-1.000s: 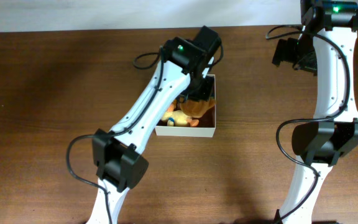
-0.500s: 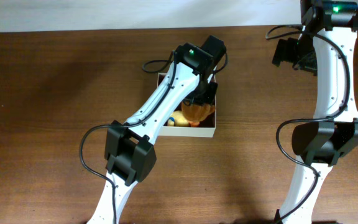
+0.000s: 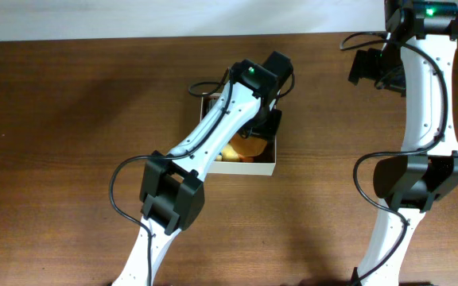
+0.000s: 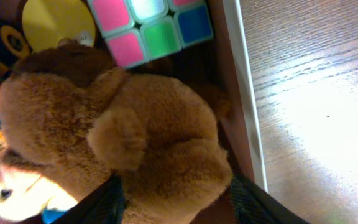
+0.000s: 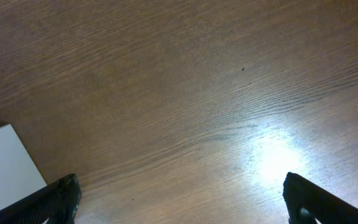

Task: Pack container
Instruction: 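Carry the bear over the box and lower it onto the chick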

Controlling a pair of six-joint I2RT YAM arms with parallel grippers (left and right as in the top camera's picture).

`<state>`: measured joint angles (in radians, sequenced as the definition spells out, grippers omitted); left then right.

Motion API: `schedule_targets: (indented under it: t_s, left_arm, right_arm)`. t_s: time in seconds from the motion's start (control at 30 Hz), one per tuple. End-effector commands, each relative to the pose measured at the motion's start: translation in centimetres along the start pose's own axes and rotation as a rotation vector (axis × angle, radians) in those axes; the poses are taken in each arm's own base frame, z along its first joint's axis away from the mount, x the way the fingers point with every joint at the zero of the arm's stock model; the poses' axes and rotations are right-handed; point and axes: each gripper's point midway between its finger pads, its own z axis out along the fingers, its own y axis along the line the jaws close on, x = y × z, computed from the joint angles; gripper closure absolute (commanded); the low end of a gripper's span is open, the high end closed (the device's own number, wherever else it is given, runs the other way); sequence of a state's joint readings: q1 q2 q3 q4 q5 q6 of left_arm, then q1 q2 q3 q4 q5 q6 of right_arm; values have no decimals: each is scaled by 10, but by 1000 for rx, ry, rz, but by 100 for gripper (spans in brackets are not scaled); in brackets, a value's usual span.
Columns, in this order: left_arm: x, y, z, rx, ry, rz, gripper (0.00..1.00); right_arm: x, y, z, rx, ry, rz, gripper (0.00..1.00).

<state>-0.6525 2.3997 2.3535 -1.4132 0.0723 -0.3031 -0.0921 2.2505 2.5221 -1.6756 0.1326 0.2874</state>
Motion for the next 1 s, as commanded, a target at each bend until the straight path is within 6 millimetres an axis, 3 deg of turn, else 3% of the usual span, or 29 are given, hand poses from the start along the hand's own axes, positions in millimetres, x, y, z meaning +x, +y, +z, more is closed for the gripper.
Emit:
schedule_targets:
  t_s: [0.0, 0.17, 0.37, 0.47, 0.6, 0.7, 0.83, 0.97]
  left_arm:
    - [-1, 1, 5, -1, 14, -6, 40]
    - [-6, -2, -11, 8, -15, -3, 40]
    - [-17, -8, -47, 32, -93, 3, 40]
    - [-16, -8, -58, 29, -106, 3, 44]
    - [-7, 7, -56, -48, -70, -3, 74]
    - [-6, 16, -56, -102, -73, -5, 85]
    - [-8, 20, -57, -124, -82, -6, 96]
    - [-6, 33, -50, -169, -60, -16, 98]
  right_arm:
    - [0, -2, -1, 9, -6, 2, 1]
    - [0, -2, -1, 9, -6, 2, 1]
    - [0, -2, -1, 9, -6, 2, 1]
    - [0, -2, -1, 9, -6, 2, 1]
    - [0, -2, -1, 9, -6, 2, 1]
    - [0, -2, -1, 9, -6, 2, 1]
    - [0, -2, -1, 9, -6, 2, 1]
    - [0, -2, -1, 9, -6, 2, 1]
